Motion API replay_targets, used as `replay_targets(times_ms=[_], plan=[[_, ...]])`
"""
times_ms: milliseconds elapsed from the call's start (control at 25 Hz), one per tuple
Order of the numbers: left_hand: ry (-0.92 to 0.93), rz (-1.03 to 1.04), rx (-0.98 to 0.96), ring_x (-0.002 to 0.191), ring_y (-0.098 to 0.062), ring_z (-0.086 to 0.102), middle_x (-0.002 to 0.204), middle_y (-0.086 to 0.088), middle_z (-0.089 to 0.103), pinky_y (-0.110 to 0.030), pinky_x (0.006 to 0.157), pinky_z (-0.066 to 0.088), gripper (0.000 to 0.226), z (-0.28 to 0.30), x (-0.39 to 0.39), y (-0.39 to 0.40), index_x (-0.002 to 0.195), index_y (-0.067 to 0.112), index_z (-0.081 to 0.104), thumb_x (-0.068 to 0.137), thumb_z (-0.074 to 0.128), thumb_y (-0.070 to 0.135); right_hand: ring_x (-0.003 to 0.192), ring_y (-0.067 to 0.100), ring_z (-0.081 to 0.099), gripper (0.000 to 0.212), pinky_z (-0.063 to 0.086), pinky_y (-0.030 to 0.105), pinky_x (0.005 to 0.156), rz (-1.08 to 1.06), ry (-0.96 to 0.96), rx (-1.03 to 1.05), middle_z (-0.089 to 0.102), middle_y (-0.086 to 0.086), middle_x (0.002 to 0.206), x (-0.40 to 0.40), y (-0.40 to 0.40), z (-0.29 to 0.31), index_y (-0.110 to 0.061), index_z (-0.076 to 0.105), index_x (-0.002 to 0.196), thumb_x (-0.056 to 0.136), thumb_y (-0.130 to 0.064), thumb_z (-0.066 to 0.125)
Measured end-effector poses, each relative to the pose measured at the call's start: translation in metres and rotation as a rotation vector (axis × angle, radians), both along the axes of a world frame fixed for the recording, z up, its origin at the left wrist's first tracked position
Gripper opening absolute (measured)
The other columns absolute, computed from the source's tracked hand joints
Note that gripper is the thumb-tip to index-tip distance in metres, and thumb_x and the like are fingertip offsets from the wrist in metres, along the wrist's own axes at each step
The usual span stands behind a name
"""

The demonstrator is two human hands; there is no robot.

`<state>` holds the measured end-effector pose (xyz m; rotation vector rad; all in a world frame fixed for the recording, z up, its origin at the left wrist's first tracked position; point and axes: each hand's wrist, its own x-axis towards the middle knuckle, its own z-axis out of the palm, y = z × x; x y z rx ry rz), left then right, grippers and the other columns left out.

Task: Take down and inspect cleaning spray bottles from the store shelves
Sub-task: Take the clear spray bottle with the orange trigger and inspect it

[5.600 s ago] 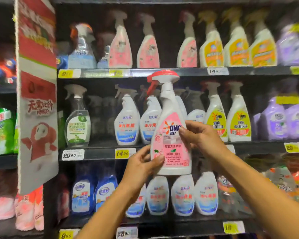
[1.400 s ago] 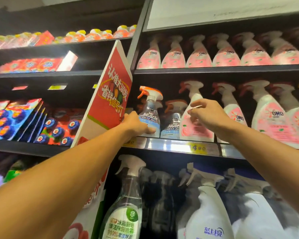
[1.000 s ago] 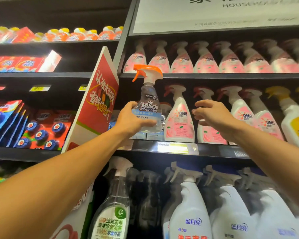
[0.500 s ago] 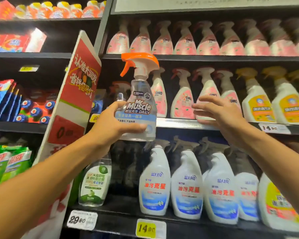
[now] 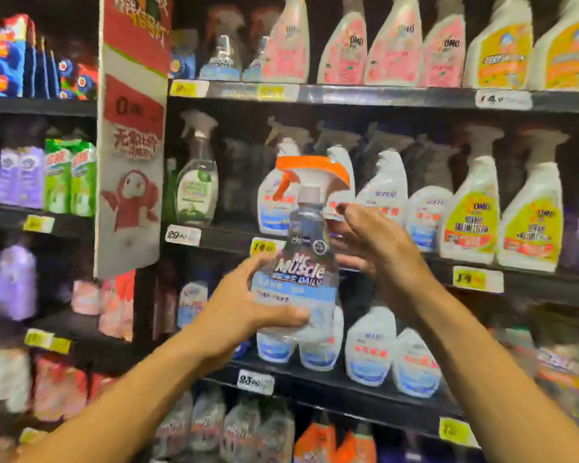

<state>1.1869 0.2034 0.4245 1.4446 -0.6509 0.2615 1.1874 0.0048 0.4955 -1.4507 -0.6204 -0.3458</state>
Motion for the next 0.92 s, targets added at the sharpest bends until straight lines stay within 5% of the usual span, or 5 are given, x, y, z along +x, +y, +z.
replay_targets(times_ms=[160,280,480,720,920], plan=[[0.181,0.048,0.123,0.106,-0.026,0.069,0.118,-0.006,0.071,-0.048,0.098,0.052,0.095,-0.071,-0.043,-0.021,0.128,0.017,0.054,0.041,0.092,0.023,0.073,0.007,0.069,0.015,0.054,0.023,0.065,-0.036,0.067,-0.043,0.076,0.002,0.089,-0.02,-0.003,-0.071,-0.011,0.069,0.098,0.09,-0.023,0.065],[0.248,-0.064,0.144,0.103,-0.021,0.069,0.116,-0.006,0.072,-0.036,0.091,0.055,0.083,-0.1,-0.06,-0.027,0.127,0.012,0.053,0.053,0.089,0.015,0.071,0.01,0.071,0.006,0.056,0.023,0.06,-0.058,0.138,0.047,0.077,0.001,0.083,-0.032,-0.011,-0.109,-0.008,0.068,0.094,0.091,-0.011,0.063],[0.401,-0.316,0.019,0.109,-0.021,0.067,0.122,-0.007,0.069,-0.027,0.084,0.055,0.054,-0.12,-0.069,-0.023,0.126,0.011,0.058,0.075,0.069,0.0,0.085,0.032,0.069,0.01,0.055,0.05,0.085,-0.117,0.188,0.182,0.075,0.015,0.09,-0.047,-0.016,-0.133,-0.005,0.072,0.091,0.09,-0.013,0.066],[0.473,-0.376,-0.082,0.106,-0.027,0.069,0.116,-0.018,0.071,-0.031,0.085,0.057,0.047,-0.151,-0.071,-0.012,0.115,0.009,0.069,0.069,0.078,0.009,0.087,0.027,0.07,0.032,0.056,0.039,0.081,-0.119,0.222,0.189,0.075,0.017,0.099,-0.054,0.001,-0.157,-0.003,0.071,0.102,0.086,-0.03,0.069],[0.498,-0.329,-0.117,0.103,-0.029,0.07,0.111,-0.017,0.073,-0.028,0.078,0.056,0.046,-0.172,-0.079,-0.004,0.107,0.015,0.073,0.063,0.082,0.019,0.093,0.027,0.072,0.044,0.059,0.034,0.08,-0.114,0.367,0.388,0.075,0.017,0.106,-0.067,0.024,-0.198,-0.004,0.07,0.11,0.085,-0.039,0.063]])
